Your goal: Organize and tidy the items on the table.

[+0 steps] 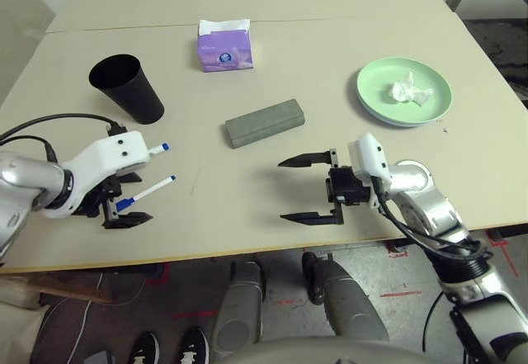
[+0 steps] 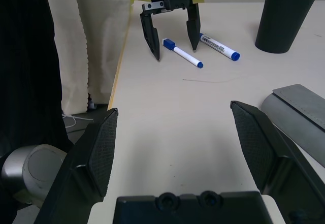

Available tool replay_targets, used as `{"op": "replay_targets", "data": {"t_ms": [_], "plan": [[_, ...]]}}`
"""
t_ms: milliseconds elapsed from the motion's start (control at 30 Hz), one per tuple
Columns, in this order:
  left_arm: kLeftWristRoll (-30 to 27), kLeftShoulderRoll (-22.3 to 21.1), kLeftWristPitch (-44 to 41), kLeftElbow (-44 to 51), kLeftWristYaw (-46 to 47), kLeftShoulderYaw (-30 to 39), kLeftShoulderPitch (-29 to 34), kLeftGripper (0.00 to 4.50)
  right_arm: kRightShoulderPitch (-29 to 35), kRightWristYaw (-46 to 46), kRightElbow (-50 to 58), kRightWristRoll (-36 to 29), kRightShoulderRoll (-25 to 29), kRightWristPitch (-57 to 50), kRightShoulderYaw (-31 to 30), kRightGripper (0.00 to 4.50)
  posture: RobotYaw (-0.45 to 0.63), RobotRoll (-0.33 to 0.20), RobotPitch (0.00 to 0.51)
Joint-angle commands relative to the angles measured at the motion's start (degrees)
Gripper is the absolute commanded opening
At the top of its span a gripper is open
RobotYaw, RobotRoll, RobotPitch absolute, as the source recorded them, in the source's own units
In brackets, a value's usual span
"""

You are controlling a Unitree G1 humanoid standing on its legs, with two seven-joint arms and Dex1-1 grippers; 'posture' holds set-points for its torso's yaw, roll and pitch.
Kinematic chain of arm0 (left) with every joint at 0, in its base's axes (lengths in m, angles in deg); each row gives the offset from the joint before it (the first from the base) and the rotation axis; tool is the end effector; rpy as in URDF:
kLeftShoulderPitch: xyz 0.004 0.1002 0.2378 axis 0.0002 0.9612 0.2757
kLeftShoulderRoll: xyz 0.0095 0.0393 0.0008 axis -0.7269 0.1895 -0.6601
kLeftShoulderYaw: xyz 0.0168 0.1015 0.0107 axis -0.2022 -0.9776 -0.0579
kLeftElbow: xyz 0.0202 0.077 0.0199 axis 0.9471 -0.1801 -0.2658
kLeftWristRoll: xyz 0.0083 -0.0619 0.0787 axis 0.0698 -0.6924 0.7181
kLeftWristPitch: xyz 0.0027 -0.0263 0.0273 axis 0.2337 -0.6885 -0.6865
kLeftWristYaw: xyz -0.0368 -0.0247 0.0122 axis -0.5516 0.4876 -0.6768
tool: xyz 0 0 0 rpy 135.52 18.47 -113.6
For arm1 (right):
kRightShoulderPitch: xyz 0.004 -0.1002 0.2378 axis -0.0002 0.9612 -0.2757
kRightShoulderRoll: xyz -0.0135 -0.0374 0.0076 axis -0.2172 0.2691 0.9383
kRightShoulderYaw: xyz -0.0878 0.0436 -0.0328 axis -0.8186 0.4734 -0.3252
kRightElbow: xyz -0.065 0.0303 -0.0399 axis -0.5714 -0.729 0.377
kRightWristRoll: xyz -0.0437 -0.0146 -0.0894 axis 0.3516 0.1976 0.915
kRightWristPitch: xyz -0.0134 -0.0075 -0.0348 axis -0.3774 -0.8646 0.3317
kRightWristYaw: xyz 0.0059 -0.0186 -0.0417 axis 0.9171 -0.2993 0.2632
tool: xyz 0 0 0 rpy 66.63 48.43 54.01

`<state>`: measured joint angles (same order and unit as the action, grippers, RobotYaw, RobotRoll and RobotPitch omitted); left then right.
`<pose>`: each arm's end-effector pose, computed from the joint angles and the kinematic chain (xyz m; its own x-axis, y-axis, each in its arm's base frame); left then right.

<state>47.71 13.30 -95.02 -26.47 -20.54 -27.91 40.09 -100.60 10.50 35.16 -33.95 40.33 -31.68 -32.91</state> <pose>0.2032 0.3199 0.2208 0.4497 -0.2460 -0.8586 0.8214 0.4915 0.2894 0.2575 -0.1400 0.1411 -0.0445 0.9977 -0.0509 -0.9345 -0.0596 -0.3509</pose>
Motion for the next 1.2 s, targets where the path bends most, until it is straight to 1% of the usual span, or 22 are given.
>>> {"op": "replay_targets", "data": {"t_ms": [33,100,200,233,367,467,567,767,900,1067,1200], "plan": [[0.6,0.4,0.1,-0.7,0.1,-1.4,0.1,4.48,0.1,0.2,0.7,0.3,0.1,0.1,-0.7,4.50,-0.01,0.000,0.258],[0.6,0.4,0.2,-0.7,0.2,-1.4,0.2,4.48,-0.1,0.1,0.7,0.3,0.1,0.0,-0.7,4.50,-0.02,0.000,0.256],[0.8,0.7,0.5,-0.9,0.4,-1.5,0.6,3.90,-0.2,0.0,0.9,0.3,0.1,0.0,-0.6,4.50,-0.02,0.000,0.255],[1.0,0.7,0.6,-1.0,0.6,-1.6,0.8,3.49,-0.2,-0.1,0.9,0.3,0.1,-0.1,-0.6,4.50,-0.02,0.000,0.254],[0.9,0.9,0.1,-1.1,0.7,-1.6,1.2,2.15,-0.5,-0.4,1.3,0.1,0.0,-0.4,-0.4,4.50,-0.02,0.000,0.256],[0.8,1.3,-0.2,-0.8,0.8,-1.4,1.1,1.00,-0.6,-0.7,1.7,0.0,0.1,-0.7,-0.4,4.50,-0.02,0.000,0.257],[0.7,1.7,-0.5,-0.8,1.0,-1.3,0.8,0.02,-0.6,-0.8,2.1,-0.2,0.1,-0.9,-0.4,4.50,-0.01,0.000,0.256],[0.4,1.9,-0.8,-0.4,1.0,-0.8,1.5,0.02,-0.9,-0.6,2.1,-0.3,0.2,-1.1,-0.4,4.50,-0.01,0.000,0.254],[-1.6,1.2,-2.8,0.4,-0.3,1.1,1.8,0.02,-1.0,-0.3,1.8,-0.3,0.2,-1.0,-0.4,4.50,-0.01,0.000,0.253],[-6.6,-0.5,-8.4,0.7,-2.2,5.2,-2.0,0.02,-1.2,-0.3,1.2,-0.1,0.0,-0.8,-0.5,4.50,0.00,0.000,0.252],[-11.8,-0.9,-14.7,0.8,-2.8,7.6,-7.2,0.02,-1.2,0.0,0.7,0.0,-0.1,-0.4,-0.6,4.50,0.01,0.000,0.245]]}}
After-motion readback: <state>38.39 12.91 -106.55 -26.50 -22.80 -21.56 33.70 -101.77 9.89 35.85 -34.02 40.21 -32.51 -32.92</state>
